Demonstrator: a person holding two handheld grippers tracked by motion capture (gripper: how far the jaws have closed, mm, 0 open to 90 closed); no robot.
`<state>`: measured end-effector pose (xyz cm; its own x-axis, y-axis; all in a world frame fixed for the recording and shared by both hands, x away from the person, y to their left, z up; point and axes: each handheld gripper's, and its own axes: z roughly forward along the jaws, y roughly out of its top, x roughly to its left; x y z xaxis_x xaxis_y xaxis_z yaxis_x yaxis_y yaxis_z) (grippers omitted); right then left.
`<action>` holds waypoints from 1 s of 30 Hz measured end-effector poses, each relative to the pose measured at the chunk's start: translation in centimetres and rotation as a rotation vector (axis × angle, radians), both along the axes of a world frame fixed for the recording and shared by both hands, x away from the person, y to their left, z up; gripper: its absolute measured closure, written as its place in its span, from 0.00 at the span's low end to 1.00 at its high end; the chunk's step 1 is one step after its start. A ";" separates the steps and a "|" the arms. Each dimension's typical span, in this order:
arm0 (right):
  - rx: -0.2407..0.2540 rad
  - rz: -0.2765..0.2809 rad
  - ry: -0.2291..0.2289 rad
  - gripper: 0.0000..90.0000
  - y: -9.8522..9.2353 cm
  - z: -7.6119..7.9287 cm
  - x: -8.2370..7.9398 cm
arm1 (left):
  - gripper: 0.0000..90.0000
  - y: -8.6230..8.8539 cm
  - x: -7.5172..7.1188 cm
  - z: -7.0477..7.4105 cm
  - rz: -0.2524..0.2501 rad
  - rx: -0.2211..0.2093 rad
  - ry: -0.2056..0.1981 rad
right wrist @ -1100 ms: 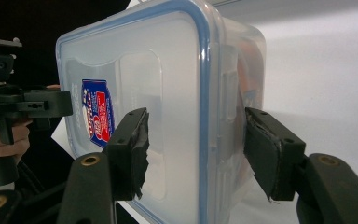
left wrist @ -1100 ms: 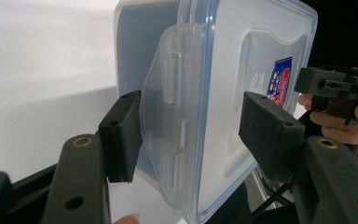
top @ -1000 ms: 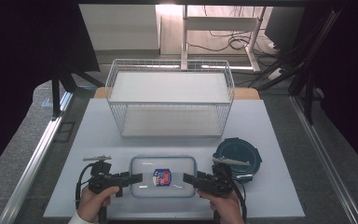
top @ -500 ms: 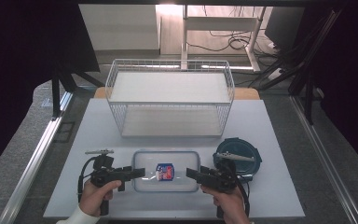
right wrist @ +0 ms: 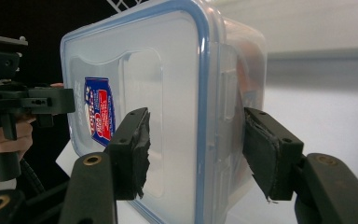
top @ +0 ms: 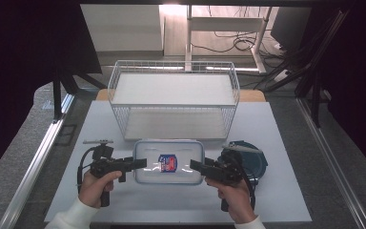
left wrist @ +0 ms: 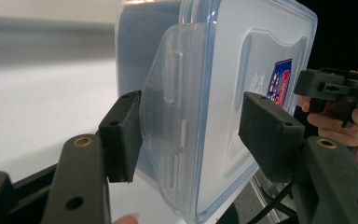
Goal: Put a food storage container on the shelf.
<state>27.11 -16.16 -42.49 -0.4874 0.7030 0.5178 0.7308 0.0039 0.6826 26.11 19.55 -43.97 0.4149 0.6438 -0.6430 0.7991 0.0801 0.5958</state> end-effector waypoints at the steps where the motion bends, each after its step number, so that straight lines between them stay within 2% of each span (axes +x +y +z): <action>1: 0.000 -0.002 -0.004 0.48 0.1 0.2 0.2 | 0.46 0.1 0.1 0.2 -0.002 0.002 -0.006; 7: 0.007 0.002 -0.027 0.48 0.3 1.5 1.0 | 0.46 0.4 1.0 1.6 0.005 -0.003 -0.026; 15: 0.005 0.007 -0.042 0.48 0.7 2.9 2.2 | 0.46 0.8 2.0 2.8 0.004 -0.004 -0.040; 30: 0.017 0.009 -0.082 0.48 0.7 5.4 3.0 | 0.46 0.9 2.9 5.8 0.008 0.000 -0.079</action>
